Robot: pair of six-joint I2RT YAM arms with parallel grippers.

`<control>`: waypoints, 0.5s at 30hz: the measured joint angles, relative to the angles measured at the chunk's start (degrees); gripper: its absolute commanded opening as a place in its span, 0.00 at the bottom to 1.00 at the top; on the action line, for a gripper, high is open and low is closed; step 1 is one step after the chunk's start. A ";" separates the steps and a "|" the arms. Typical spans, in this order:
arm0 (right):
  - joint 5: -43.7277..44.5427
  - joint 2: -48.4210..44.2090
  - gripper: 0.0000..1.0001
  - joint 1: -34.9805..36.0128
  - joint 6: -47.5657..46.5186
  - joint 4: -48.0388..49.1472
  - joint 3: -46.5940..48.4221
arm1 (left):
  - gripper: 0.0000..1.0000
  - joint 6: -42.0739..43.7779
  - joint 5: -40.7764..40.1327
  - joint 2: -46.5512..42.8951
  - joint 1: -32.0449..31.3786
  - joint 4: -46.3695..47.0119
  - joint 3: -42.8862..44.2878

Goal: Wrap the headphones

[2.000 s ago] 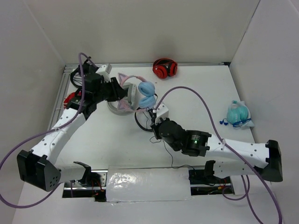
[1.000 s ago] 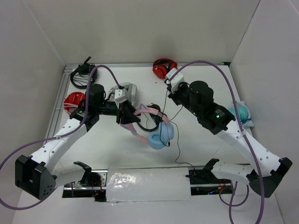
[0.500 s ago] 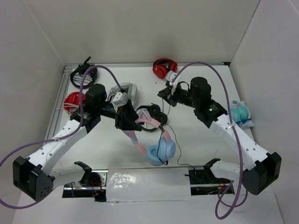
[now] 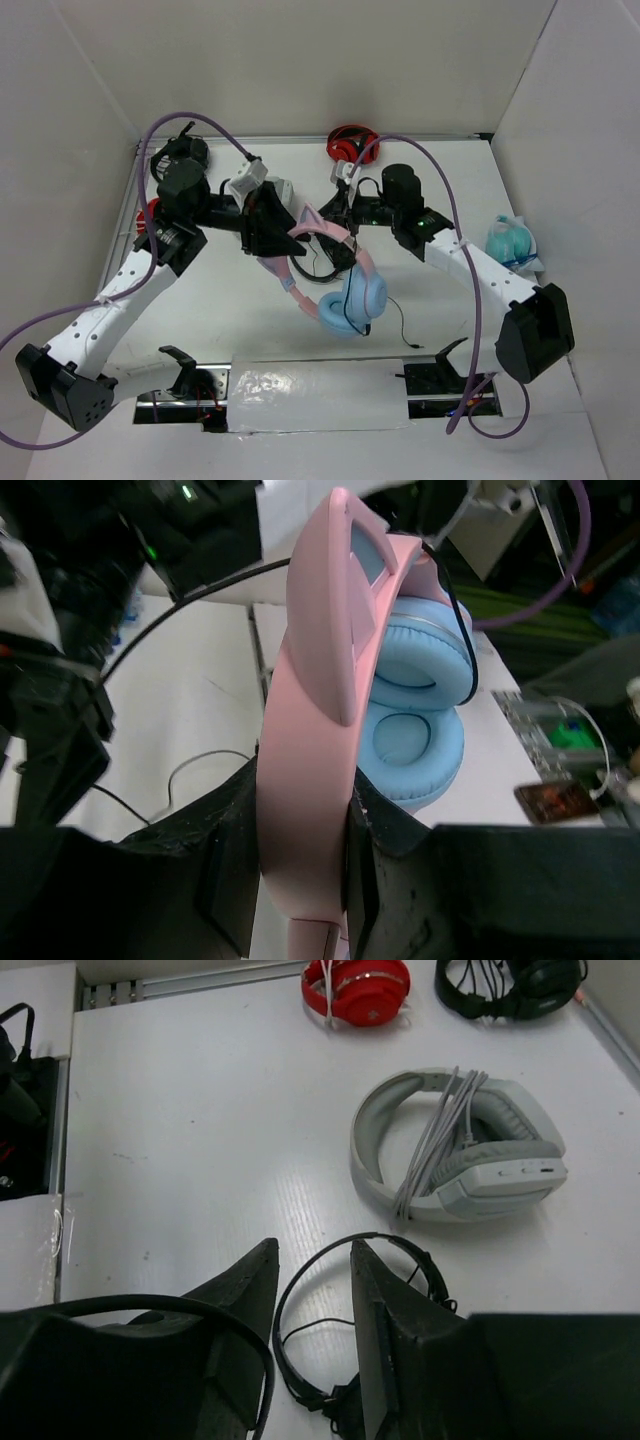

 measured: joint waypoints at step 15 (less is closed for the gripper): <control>2.38 2.21 0.53 2.34 19.63 24.81 -21.55 | 0.00 -19.76 -17.40 0.04 5.16 10.08 2.97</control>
